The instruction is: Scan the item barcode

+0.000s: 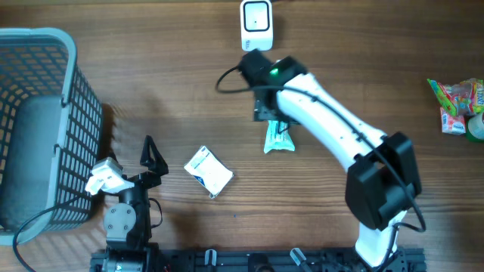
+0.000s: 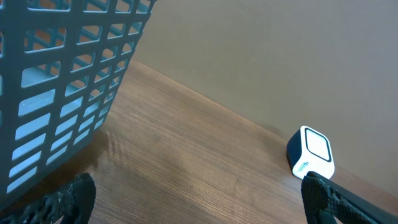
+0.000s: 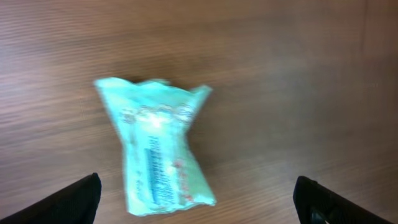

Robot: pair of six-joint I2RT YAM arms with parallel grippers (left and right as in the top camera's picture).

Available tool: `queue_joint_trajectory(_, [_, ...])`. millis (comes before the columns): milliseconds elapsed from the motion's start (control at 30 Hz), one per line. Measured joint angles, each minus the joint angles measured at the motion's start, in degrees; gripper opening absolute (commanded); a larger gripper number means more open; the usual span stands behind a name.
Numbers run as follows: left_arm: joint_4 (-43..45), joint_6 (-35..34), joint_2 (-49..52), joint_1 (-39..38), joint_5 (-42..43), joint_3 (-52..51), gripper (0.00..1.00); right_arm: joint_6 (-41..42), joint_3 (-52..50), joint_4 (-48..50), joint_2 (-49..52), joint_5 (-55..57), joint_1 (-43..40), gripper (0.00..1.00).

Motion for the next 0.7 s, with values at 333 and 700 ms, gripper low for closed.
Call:
queue_joint_trajectory(333, [0.00, -0.02, 0.00, 0.00, 0.00, 0.00, 1.00, -0.09, 0.09, 7.87, 11.39, 8.17, 9.79, 0.83])
queue_joint_trajectory(700, [0.00, -0.02, 0.00, 0.00, 0.00, 0.00, 1.00, 5.70, -3.32, 6.91, 13.20, 13.77, 5.16, 0.23])
